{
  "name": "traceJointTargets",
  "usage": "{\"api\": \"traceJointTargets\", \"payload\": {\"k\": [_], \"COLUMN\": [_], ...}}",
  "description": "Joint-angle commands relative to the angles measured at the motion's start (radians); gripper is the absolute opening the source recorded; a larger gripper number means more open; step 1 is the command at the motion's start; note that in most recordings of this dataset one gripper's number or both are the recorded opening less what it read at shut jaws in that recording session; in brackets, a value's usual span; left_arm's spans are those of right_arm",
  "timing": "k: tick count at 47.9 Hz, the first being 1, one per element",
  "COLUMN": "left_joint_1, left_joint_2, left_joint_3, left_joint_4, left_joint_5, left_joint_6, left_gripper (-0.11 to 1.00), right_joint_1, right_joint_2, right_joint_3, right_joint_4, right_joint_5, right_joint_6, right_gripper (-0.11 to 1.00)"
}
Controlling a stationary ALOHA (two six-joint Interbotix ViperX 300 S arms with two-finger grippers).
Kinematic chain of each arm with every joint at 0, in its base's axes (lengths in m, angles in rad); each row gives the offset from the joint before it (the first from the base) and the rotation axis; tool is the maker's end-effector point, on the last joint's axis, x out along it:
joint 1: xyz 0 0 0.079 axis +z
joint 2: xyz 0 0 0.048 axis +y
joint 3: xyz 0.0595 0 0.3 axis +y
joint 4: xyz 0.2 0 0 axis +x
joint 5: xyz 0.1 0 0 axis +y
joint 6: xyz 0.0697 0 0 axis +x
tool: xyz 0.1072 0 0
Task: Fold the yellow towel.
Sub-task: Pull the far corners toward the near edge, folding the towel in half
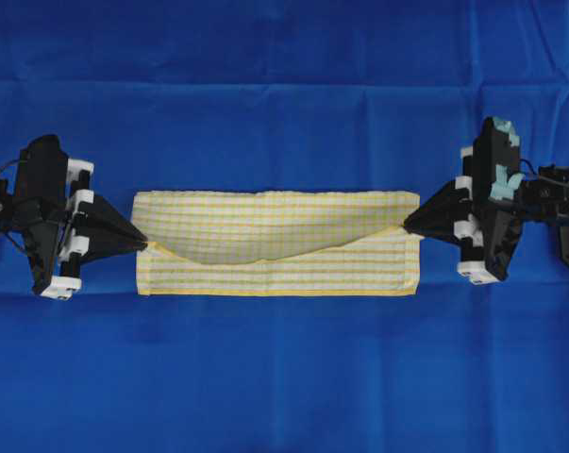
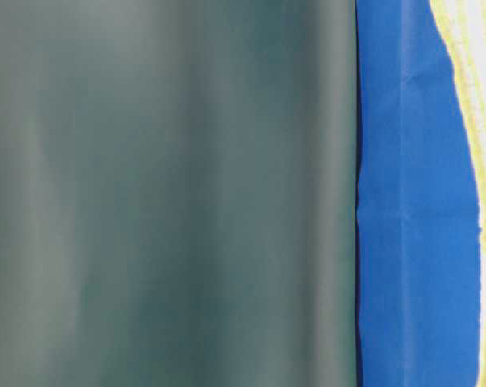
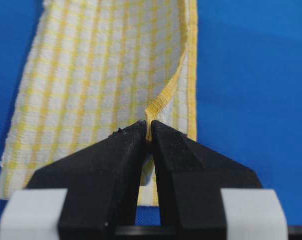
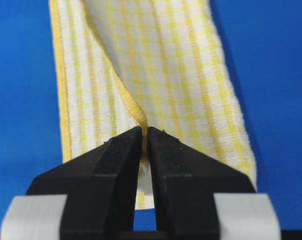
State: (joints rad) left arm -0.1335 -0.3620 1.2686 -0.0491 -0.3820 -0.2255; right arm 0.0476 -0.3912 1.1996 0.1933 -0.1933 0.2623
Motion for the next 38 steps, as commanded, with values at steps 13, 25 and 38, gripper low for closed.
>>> {"api": "traceJointTargets", "payload": {"k": [13,25,38], "left_joint_1": [-0.011,-0.008,-0.008], "left_joint_2": [0.018,0.04,0.051], "left_joint_3": [-0.025,-0.048,-0.058], "left_joint_4": [-0.003,-0.003,-0.003], "left_joint_5": [0.003,0.035,0.037], "left_joint_6": [0.0,0.0,0.0], "left_gripper": [0.04,0.04,0.07], "right_joint_1": [0.029,0.058,0.08], "right_joint_2": [0.012,0.015,0.025], "right_joint_3": [-0.014,-0.015,-0.021], "right_joint_4": [0.009,0.009,0.009], "right_joint_5": [0.0,0.02,0.018], "right_joint_6": [0.002,0.0,0.002], "right_gripper": [0.07,0.07,0.37]}}
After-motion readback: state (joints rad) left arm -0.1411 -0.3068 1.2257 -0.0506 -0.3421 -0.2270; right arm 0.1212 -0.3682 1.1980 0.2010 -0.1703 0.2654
